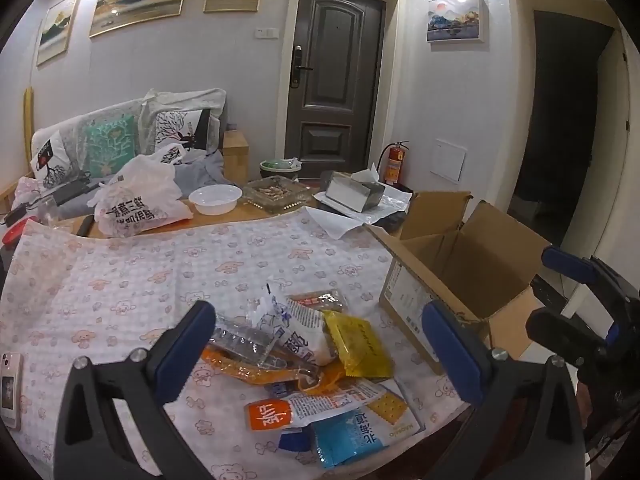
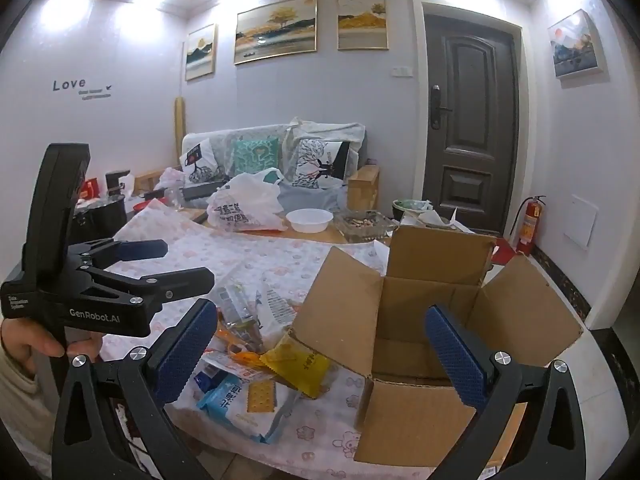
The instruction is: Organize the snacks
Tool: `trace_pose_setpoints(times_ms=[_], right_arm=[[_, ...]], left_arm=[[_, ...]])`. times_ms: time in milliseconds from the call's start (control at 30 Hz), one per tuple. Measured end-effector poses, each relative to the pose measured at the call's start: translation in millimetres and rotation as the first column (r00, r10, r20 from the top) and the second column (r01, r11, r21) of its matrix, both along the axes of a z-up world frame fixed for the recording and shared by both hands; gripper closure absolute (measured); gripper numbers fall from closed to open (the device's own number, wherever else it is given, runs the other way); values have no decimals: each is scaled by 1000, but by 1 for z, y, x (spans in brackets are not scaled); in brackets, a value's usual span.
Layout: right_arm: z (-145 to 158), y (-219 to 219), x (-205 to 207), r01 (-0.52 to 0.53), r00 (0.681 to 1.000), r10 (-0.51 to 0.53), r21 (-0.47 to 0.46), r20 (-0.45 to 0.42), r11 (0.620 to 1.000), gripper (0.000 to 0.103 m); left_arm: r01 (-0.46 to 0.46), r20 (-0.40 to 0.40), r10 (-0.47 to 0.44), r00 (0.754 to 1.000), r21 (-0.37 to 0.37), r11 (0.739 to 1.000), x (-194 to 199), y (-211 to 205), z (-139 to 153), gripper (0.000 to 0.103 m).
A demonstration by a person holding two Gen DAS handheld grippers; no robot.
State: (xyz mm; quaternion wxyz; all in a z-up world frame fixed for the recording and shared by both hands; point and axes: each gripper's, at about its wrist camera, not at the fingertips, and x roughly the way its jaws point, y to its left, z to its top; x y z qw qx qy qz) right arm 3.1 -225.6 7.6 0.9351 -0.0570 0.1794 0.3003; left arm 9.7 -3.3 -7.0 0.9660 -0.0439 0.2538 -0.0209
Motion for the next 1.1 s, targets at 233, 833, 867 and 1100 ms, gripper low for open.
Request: trace_pose_setpoints(times_ms=[233,833,867,1100], right_arm=[[-2,-1,0,-1,1000,1,4,0,1000,0],[-5,-1,5,6,1000,-6,-3,-11,1000,0],[-6,0,5,7,1000,-7,-4,-12,1000,0],[-7,2,4,9,1000,-9,-6,-17,1000,0]], left_arm=[[-7,2,7,1000,4,1000,1,3,-1,1],[-7,1,7,1000,-8,1000,3,8,-4,1],[-7,0,7,1000,-9,1000,3,9,-4,1],[-6,1,6,1000,-17,1000,1,12,-5,1]])
